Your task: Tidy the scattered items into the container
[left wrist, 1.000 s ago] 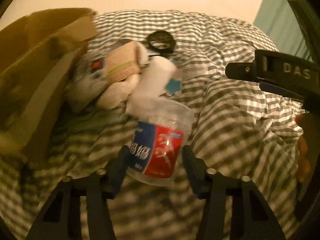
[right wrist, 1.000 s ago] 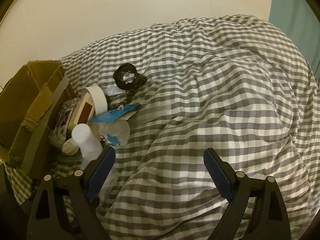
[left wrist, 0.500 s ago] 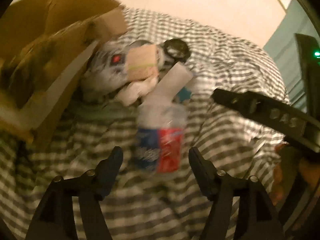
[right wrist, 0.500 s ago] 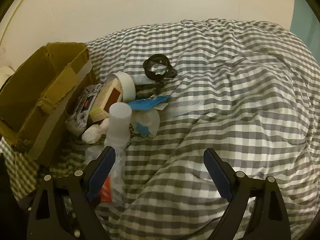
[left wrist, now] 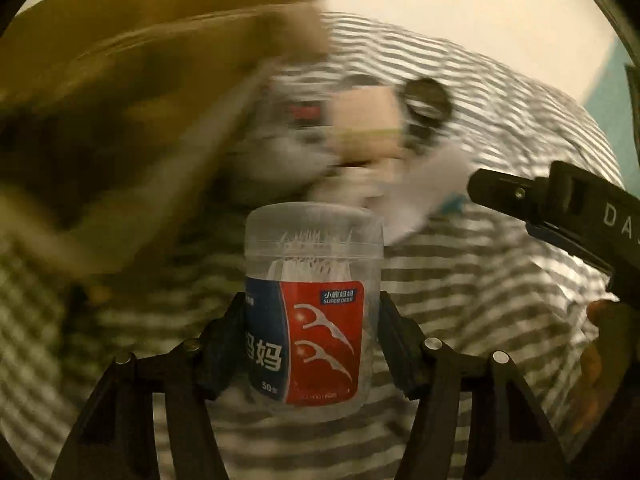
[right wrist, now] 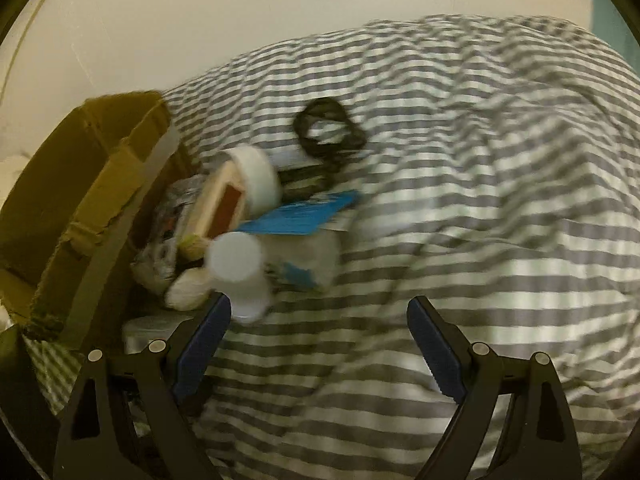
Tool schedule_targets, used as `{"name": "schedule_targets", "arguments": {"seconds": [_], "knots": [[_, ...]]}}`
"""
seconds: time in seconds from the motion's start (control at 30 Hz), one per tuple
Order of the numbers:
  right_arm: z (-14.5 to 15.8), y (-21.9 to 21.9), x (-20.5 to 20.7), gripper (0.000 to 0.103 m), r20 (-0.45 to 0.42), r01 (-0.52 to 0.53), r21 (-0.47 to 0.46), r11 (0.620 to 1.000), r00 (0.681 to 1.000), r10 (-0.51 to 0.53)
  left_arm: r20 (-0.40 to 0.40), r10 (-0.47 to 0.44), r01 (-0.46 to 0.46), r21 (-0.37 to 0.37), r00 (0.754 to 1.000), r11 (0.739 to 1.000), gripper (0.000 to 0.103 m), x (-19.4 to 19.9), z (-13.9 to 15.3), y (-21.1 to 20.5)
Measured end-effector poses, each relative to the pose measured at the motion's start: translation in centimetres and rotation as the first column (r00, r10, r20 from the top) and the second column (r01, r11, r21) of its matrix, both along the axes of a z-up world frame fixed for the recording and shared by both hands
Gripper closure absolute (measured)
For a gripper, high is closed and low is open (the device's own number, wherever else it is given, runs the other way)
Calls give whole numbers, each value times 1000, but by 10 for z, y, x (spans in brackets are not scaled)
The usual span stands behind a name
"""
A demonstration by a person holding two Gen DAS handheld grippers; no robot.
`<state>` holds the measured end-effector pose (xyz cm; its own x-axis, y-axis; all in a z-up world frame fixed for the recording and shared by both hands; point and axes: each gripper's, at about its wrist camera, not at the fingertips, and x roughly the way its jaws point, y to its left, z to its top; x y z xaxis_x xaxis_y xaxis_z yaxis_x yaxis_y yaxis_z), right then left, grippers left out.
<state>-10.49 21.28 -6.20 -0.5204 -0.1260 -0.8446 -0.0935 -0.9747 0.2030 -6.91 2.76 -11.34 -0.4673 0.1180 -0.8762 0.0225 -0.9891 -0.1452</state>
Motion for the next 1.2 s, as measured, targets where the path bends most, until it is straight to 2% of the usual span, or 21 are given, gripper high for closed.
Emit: {"name": "schedule_targets", "arguments": {"seconds": [0.17, 0.2, 0.23, 0.3, 0.4, 0.43, 0.5, 0.53, 0.57, 0.8, 0.97, 1.2], "knots": [[-9, -35, -19, 14, 1, -82, 2, 997, 997, 82, -16, 43, -43, -22, 999, 999, 40, 5, -5, -4], [-13, -39, -24, 16, 4, -86, 0, 996, 996, 86, -20, 42, -43, -25, 999, 999, 40, 6, -5, -4], [-15, -41, -27, 23, 4, -85, -7, 996, 996, 85, -20, 42, -43, -28, 999, 999, 40, 6, -5, -3], [-22, -44, -35, 25, 15, -86, -33, 996, 996, 87, -18, 41, -42, -34, 999, 999, 40, 2, -7, -5], [-26, -54, -42, 25, -8, -110, 29, 993, 994, 111, -16, 52, -53, -31, 998, 998, 40, -2, -9, -6], [-27, -56, -43, 30, -9, -119, 44, 992, 993, 120, -16, 53, -54, -35, 998, 998, 40, -3, -9, -7], [-31, -62, -47, 49, 2, -139, 90, 986, 990, 140, -18, 54, -54, -44, 998, 998, 40, -3, -9, -6], [-35, -65, -46, 60, 10, -164, 78, 983, 986, 164, -15, 52, -53, -46, 999, 998, 40, -4, -9, -6], [-37, -66, -44, 62, 6, -174, 61, 983, 985, 173, -13, 51, -51, -48, 999, 998, 40, -4, -9, -5], [-28, -87, -21, 67, -11, -228, 192, 955, 972, 234, -19, 37, -38, -60, 999, 997, 40, 8, 5, -4], [-18, -85, -4, 69, 4, -189, 235, 953, 981, 194, -29, 38, -40, -49, 999, 998, 40, 23, 20, -10], [19, -69, 19, 72, -4, -138, 284, 949, 989, 146, -59, 19, -21, -31, 998, 999, 40, 43, 46, -3]]}}
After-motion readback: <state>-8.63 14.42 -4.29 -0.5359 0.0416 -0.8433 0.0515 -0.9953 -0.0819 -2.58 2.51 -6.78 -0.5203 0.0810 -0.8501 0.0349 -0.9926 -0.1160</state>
